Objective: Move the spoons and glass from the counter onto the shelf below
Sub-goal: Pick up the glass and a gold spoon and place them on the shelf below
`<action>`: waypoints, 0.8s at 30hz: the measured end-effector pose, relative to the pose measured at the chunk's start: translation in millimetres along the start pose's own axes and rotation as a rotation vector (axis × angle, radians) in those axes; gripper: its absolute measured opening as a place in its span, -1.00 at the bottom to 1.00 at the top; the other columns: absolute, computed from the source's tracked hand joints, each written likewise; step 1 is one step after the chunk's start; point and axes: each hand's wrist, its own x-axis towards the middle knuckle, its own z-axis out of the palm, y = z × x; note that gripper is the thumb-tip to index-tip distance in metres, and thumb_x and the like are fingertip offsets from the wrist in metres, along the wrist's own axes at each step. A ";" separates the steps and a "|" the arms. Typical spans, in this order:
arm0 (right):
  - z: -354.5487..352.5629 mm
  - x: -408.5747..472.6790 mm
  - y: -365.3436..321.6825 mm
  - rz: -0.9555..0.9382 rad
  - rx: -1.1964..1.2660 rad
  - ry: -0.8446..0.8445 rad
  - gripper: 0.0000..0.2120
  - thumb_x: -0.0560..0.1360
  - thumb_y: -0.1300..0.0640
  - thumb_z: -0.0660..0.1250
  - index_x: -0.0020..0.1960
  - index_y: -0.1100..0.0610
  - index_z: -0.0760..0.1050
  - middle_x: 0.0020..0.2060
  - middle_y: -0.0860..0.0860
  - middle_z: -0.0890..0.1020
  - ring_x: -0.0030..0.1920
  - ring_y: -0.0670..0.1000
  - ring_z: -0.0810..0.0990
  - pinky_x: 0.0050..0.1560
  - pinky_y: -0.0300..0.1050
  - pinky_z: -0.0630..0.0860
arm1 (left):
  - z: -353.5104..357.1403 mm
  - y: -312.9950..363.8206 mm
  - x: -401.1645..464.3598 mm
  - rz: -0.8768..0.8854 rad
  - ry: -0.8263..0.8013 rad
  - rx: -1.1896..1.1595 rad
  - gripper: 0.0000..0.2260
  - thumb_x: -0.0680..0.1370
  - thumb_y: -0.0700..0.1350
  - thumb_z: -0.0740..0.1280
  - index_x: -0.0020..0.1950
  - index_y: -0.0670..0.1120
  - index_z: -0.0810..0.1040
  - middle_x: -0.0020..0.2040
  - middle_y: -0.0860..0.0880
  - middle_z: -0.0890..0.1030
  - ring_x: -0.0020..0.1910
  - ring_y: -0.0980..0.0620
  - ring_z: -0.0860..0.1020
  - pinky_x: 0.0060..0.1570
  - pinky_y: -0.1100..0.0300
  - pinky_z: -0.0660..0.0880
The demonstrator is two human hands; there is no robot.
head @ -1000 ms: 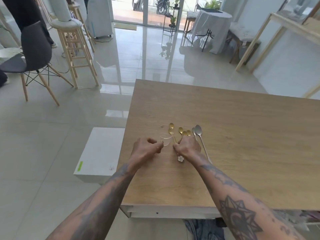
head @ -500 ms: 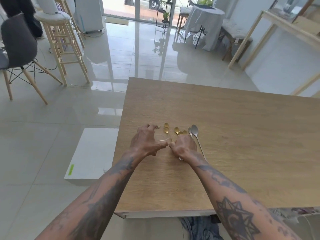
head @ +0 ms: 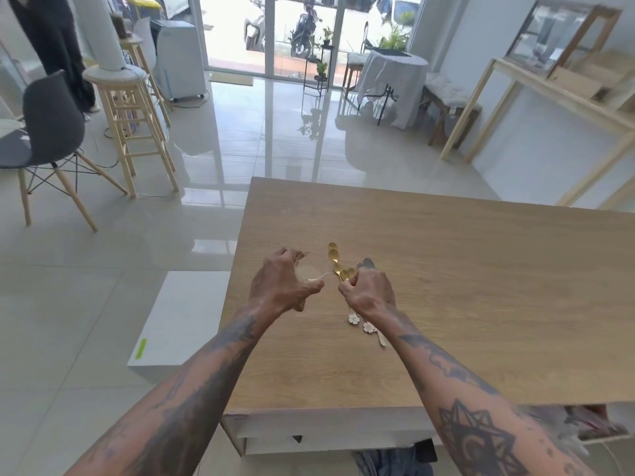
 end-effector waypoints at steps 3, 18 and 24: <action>-19.1 -15.8 4.8 -0.056 0.025 0.013 -0.66 0.46 0.09 0.33 -0.48 0.07 0.41 -0.34 0.06 0.53 -0.36 0.04 0.48 -0.37 -0.11 0.39 | -9.0 17.3 -19.6 0.005 0.022 0.005 -0.29 0.37 0.15 0.56 0.42 -0.13 0.49 0.31 -0.08 0.58 0.28 -0.07 0.54 0.20 -0.03 0.57; -38.9 -154.6 64.8 -0.148 0.158 -0.057 -0.73 0.42 0.01 0.32 -0.32 0.17 0.62 -0.28 0.14 0.70 -0.21 0.13 0.67 -0.29 -0.16 0.43 | -3.1 55.3 -195.4 -0.131 0.160 0.022 -0.36 0.35 0.15 0.56 0.34 -0.12 0.57 0.25 -0.09 0.61 0.21 -0.07 0.59 0.14 0.10 0.53; 9.9 -220.7 103.4 -0.134 0.198 -0.200 -0.77 0.45 0.00 0.31 -0.32 0.09 0.56 -0.35 0.03 0.61 -0.27 0.00 0.53 -0.33 -0.16 0.37 | 28.9 17.5 -276.3 -0.246 0.144 -0.007 -0.38 0.33 0.19 0.56 0.27 -0.12 0.61 0.17 -0.08 0.63 0.11 -0.03 0.61 0.10 0.06 0.60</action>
